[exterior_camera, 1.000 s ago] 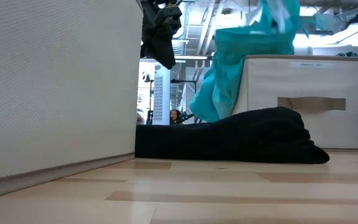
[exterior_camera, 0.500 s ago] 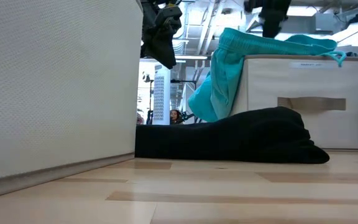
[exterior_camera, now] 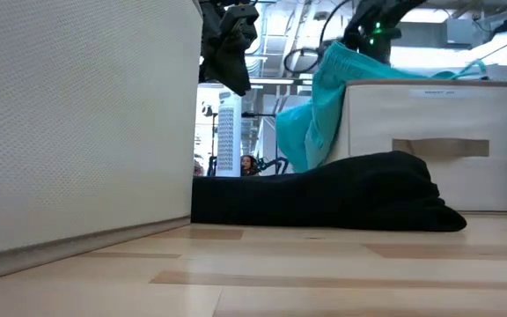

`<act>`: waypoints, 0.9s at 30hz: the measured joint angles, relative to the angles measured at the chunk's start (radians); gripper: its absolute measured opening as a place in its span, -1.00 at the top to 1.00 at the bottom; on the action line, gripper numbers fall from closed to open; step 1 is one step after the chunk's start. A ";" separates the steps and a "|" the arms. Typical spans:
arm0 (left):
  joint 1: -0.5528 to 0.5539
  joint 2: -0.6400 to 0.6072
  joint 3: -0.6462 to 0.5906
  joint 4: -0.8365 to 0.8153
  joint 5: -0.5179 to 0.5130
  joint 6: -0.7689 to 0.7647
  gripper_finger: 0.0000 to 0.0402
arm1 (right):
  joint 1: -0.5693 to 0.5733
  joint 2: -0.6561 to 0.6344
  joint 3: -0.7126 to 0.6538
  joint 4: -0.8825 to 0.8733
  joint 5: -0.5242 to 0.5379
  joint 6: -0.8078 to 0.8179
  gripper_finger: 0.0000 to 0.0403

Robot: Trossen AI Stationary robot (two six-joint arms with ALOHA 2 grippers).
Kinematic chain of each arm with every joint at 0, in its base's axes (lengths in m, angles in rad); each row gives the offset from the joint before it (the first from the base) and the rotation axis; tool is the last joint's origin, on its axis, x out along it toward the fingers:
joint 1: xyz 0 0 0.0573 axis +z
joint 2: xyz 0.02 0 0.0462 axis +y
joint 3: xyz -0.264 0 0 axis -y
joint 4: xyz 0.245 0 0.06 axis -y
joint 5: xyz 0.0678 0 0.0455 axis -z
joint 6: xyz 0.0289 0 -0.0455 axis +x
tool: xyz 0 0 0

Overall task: Sort clothes
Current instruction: Put the light shorts into the top laundry bin

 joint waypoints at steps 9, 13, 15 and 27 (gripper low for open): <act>-0.004 0.000 0.000 -0.002 0.040 -0.010 0.60 | -0.068 0.035 -0.084 0.105 -0.124 0.086 1.00; -0.007 0.000 0.000 -0.004 0.042 -0.016 0.60 | -0.101 0.000 -0.090 0.078 -0.160 0.202 1.00; -0.008 0.000 0.000 -0.006 0.042 -0.016 0.60 | -0.122 -0.020 -0.095 0.056 -0.167 0.268 1.00; -0.016 -0.007 0.002 -0.008 0.042 -0.028 0.60 | -0.225 -0.105 -0.100 -0.089 -0.145 0.479 0.98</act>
